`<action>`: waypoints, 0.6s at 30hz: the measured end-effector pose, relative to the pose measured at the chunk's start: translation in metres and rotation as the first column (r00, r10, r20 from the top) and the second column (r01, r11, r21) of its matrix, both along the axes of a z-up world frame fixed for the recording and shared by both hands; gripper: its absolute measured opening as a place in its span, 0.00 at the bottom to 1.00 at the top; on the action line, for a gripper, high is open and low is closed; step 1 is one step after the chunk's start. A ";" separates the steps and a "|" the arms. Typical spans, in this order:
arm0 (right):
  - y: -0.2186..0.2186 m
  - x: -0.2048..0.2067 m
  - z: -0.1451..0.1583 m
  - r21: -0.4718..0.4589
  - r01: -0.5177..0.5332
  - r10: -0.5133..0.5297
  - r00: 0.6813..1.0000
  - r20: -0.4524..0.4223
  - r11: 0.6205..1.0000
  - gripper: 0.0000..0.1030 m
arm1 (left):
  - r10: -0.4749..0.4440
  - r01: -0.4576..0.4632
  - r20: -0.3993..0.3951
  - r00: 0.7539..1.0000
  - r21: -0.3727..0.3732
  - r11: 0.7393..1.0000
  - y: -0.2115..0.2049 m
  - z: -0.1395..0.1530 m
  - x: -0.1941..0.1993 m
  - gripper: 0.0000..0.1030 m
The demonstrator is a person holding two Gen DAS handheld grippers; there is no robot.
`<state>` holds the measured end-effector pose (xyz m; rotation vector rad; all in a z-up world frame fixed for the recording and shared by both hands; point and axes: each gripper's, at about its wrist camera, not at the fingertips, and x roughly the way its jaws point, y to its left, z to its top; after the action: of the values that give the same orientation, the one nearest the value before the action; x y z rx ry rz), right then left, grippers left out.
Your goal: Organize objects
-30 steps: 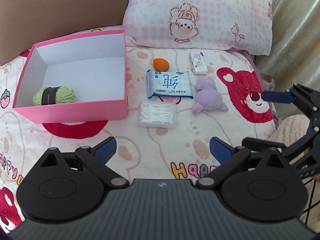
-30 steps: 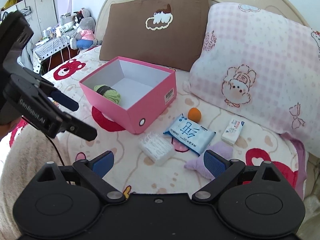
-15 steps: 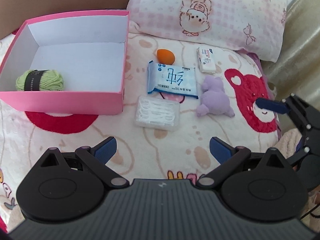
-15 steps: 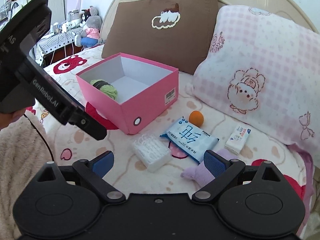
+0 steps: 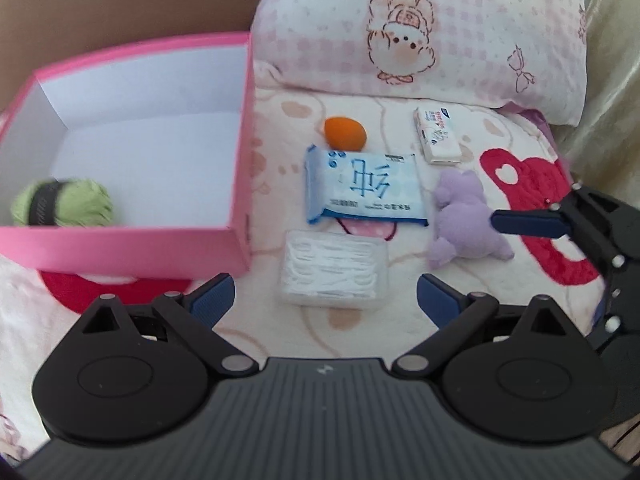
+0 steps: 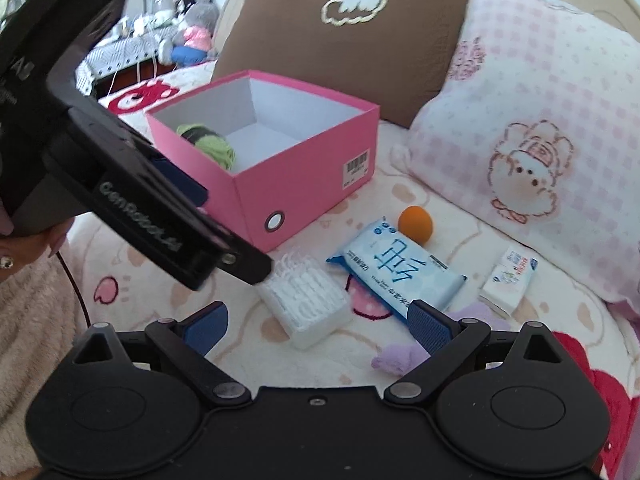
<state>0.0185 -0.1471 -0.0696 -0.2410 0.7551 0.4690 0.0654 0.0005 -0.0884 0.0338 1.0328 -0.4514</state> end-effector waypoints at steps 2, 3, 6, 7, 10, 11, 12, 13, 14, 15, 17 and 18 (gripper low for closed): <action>0.004 0.004 -0.004 -0.018 -0.016 0.016 1.000 -0.007 1.000 0.95 | 0.010 -0.011 -0.030 0.999 -0.022 1.000 -0.002 -0.008 0.002 0.94; 0.006 0.006 -0.005 -0.032 -0.024 0.024 1.000 -0.006 0.999 0.95 | 0.015 -0.015 -0.026 1.000 -0.018 1.000 -0.003 -0.012 0.002 0.94; 0.011 0.008 -0.006 -0.084 -0.080 0.082 0.996 0.023 0.993 0.95 | 0.037 -0.037 -0.023 0.999 -0.021 0.999 -0.005 -0.020 0.002 0.94; 0.011 0.009 -0.007 -0.093 -0.098 0.101 0.995 0.023 0.991 0.95 | 0.042 -0.043 -0.017 0.999 -0.032 0.999 -0.004 -0.023 0.002 0.94; 0.011 0.017 -0.010 -0.074 -0.115 0.115 0.993 -0.001 0.991 0.95 | 0.054 -0.054 -0.018 0.998 -0.043 0.998 -0.004 -0.032 0.004 0.94; 0.011 0.019 -0.012 -0.066 -0.120 0.120 0.993 -0.013 0.991 0.95 | 0.058 -0.059 -0.033 0.998 -0.041 0.997 -0.005 -0.035 0.005 0.94; 0.012 0.021 -0.016 -0.065 -0.123 0.122 0.992 -0.022 0.990 0.95 | 0.056 -0.058 -0.053 0.997 -0.036 0.998 -0.006 -0.038 0.006 0.94; 0.014 0.022 -0.019 -0.067 -0.122 0.121 0.992 -0.025 0.990 0.95 | 0.053 -0.055 -0.066 0.996 -0.034 0.998 -0.007 -0.041 0.007 0.94; 0.015 0.023 -0.023 -0.065 -0.117 0.115 0.993 -0.028 0.991 0.95 | 0.049 -0.051 -0.066 0.997 -0.032 0.998 -0.008 -0.044 0.007 0.94; 0.015 0.025 -0.027 -0.054 -0.110 0.109 0.994 -0.032 0.992 0.95 | 0.046 -0.048 -0.063 0.997 -0.027 0.999 -0.009 -0.046 0.006 0.94; 0.011 0.028 -0.036 0.004 -0.079 0.080 0.996 -0.047 0.997 0.95 | 0.049 -0.050 -0.064 0.997 -0.025 0.998 -0.009 -0.051 0.007 0.94; 0.007 0.029 -0.043 0.050 -0.042 0.046 0.997 -0.065 0.998 0.95 | 0.058 -0.060 -0.068 0.996 -0.024 0.998 -0.008 -0.053 0.008 0.94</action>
<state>0.0477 -0.1402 -0.1123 -0.1983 0.8033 0.5385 0.0738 -0.0078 -0.1417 -0.0355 1.0913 -0.4147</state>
